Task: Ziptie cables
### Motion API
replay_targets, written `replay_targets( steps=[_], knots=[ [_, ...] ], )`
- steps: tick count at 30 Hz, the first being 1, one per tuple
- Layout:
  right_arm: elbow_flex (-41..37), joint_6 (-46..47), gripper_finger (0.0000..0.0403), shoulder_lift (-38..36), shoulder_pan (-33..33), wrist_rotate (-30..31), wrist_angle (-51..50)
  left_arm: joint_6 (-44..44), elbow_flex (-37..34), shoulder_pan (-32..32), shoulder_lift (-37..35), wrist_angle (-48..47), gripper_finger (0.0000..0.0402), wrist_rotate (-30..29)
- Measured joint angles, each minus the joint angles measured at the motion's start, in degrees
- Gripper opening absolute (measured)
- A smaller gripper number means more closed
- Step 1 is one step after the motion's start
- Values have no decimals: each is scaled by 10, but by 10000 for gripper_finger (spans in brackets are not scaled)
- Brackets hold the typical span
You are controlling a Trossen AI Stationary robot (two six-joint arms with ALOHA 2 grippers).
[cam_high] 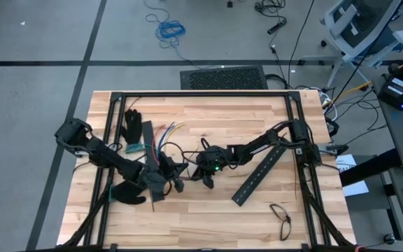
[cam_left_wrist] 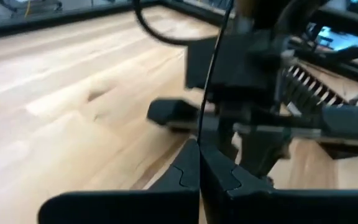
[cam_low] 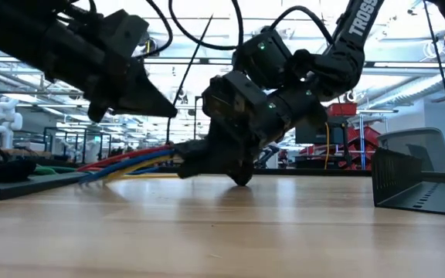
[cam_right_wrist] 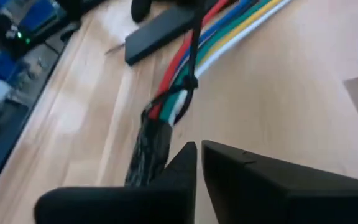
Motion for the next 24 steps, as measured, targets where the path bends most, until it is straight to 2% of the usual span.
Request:
replay_targets(
  steps=[5, 9, 11, 12, 15, 19, 21, 24],
  knots=[
    [0, -64, 61, -4, -11, 4, -63, -14, 0, 0, 0, -24, 0, -1],
    [-34, -83, 89, -24, -21, 9, -36, -14, 0, 2, 0, -25, 0, -1],
    [-74, -79, 96, -57, -32, 20, -27, -14, 0, 2, 0, -25, 0, -1],
    [-99, -68, 98, -83, -41, 24, -33, -14, 0, 2, 0, -24, 0, -1],
    [-195, 10, 99, -194, -86, 41, -135, -14, 0, 4, 0, -24, 0, -1],
    [-363, 124, 95, -343, -136, 65, -58, -14, 0, 8, 1, -15, 0, -2],
    [-415, 201, 94, -373, -133, 111, 25, -14, 0, 9, 1, -8, 0, -2],
    [-406, 219, 93, -342, -101, 171, 55, -14, 0, 13, 1, 22, 0, -1]
  ],
)
